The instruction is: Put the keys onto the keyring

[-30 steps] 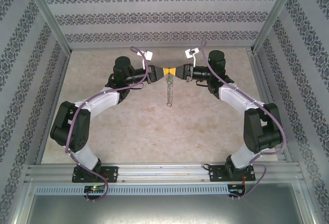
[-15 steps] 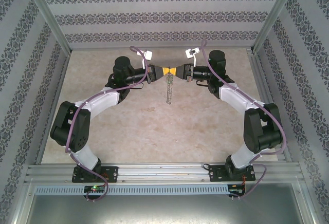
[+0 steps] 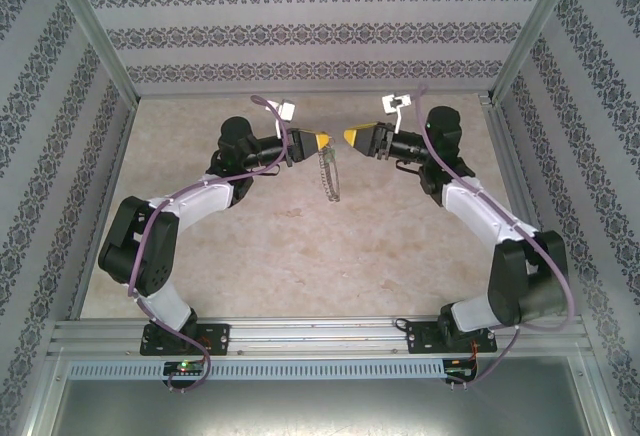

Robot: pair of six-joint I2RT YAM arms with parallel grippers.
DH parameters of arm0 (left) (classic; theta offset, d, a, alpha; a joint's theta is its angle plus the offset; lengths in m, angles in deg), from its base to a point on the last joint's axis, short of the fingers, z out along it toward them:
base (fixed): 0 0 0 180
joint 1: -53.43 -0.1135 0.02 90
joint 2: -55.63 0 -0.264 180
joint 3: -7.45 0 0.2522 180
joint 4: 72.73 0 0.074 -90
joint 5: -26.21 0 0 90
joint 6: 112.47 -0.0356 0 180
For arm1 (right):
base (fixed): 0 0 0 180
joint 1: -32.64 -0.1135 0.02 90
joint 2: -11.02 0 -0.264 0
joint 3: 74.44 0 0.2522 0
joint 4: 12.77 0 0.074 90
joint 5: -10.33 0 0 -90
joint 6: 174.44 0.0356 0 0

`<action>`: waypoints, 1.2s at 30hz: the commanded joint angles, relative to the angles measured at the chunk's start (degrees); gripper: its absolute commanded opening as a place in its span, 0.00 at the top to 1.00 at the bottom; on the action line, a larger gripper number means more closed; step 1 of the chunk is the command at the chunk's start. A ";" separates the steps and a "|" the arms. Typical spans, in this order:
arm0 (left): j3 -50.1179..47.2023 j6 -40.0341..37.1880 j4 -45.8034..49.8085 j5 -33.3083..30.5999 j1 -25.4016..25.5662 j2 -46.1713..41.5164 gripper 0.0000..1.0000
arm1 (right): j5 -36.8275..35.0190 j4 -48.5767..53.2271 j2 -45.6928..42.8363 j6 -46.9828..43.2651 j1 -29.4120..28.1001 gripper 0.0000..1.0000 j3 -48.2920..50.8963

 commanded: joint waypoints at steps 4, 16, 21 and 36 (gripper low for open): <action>1.85 2.16 -7.84 3.56 0.37 0.20 1.00 | -6.86 -0.39 -4.35 -3.23 0.35 0.52 6.59; 4.70 2.93 -5.34 6.56 0.35 0.57 1.00 | -8.22 4.03 -4.68 -10.79 -4.42 0.50 9.69; 5.07 3.26 -5.16 7.28 0.28 0.59 1.00 | -9.78 4.96 -4.54 -12.29 -6.56 0.50 9.26; 5.51 4.21 -4.99 7.99 0.33 1.16 1.00 | -12.54 8.00 -4.10 -15.48 -9.21 0.50 5.05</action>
